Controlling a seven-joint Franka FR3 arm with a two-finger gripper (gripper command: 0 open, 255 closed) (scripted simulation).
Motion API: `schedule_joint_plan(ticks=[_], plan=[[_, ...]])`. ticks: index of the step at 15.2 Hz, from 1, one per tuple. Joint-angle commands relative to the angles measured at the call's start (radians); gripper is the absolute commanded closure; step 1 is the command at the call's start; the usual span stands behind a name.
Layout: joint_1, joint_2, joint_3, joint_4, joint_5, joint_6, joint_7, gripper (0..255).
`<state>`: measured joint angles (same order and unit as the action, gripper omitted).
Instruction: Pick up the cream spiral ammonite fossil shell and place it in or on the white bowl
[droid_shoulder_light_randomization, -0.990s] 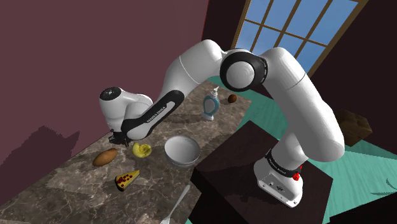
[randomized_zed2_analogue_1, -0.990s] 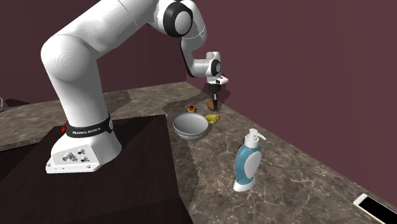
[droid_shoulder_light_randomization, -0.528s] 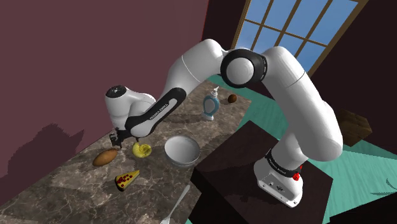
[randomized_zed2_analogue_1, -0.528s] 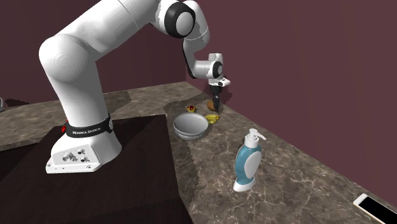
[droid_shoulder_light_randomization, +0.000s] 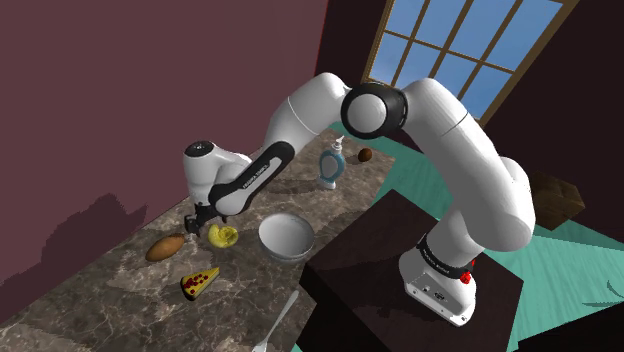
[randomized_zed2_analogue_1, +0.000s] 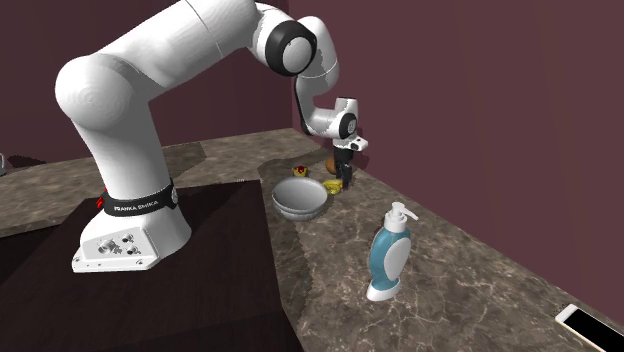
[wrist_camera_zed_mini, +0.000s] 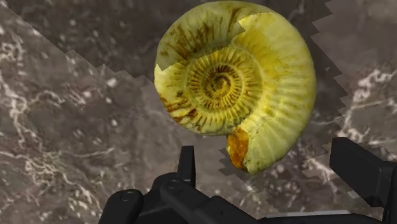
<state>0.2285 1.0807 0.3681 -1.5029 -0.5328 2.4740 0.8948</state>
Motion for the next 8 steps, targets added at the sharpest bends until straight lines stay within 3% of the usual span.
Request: schedule_joint_plan(ticks=[1, 8], plan=[[0.006, 0.024, -0.007, 0.015, -0.004, 0.011, 0.000, 0], [0.007, 0.031, -0.008, 0.020, -0.005, 0.013, 0.000, 0]])
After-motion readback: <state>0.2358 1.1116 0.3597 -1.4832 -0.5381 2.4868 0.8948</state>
